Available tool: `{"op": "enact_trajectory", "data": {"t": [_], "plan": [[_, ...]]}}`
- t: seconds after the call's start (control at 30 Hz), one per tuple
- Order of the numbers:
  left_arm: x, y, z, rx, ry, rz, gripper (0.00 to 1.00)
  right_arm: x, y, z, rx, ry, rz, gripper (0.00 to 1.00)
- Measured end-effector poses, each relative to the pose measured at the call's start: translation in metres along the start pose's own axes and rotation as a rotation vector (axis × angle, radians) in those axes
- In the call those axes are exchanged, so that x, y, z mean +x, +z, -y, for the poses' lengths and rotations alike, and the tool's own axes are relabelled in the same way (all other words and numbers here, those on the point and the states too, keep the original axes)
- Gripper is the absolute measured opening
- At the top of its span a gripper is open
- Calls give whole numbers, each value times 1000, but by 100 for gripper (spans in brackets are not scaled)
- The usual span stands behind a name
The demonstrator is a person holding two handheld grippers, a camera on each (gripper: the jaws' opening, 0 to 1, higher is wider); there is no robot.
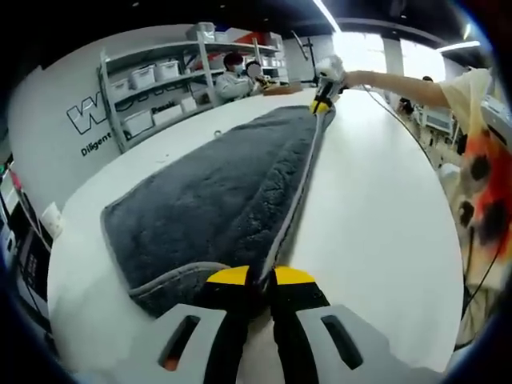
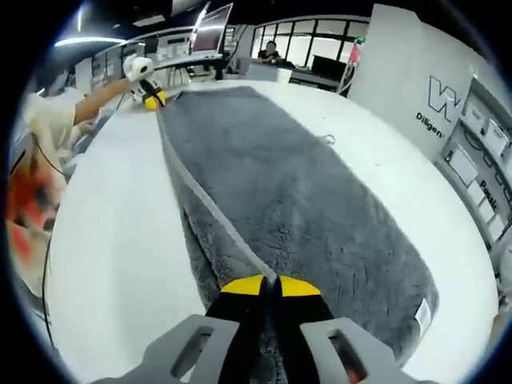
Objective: Open the folded towel by lifting each exposed corner and separating the folded layers until the towel lies flat within the target outline without major curled edges
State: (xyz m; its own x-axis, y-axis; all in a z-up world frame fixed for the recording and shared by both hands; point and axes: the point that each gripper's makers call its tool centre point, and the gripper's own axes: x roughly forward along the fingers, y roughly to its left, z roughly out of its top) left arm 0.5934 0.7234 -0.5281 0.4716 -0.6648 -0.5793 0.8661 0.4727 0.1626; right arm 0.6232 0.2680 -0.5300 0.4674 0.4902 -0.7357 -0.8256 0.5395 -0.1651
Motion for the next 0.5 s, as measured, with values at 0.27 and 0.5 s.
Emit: {"op": "enact_trajectory", "data": {"t": [0.27, 0.5], "plan": [[-2, -1, 1, 32, 16, -25, 8, -24, 8, -4, -32, -55, 52, 0], [-4, 0, 1, 54, 23, -31, 8, -55, 11, -22, -64, -118, 113, 0]]}}
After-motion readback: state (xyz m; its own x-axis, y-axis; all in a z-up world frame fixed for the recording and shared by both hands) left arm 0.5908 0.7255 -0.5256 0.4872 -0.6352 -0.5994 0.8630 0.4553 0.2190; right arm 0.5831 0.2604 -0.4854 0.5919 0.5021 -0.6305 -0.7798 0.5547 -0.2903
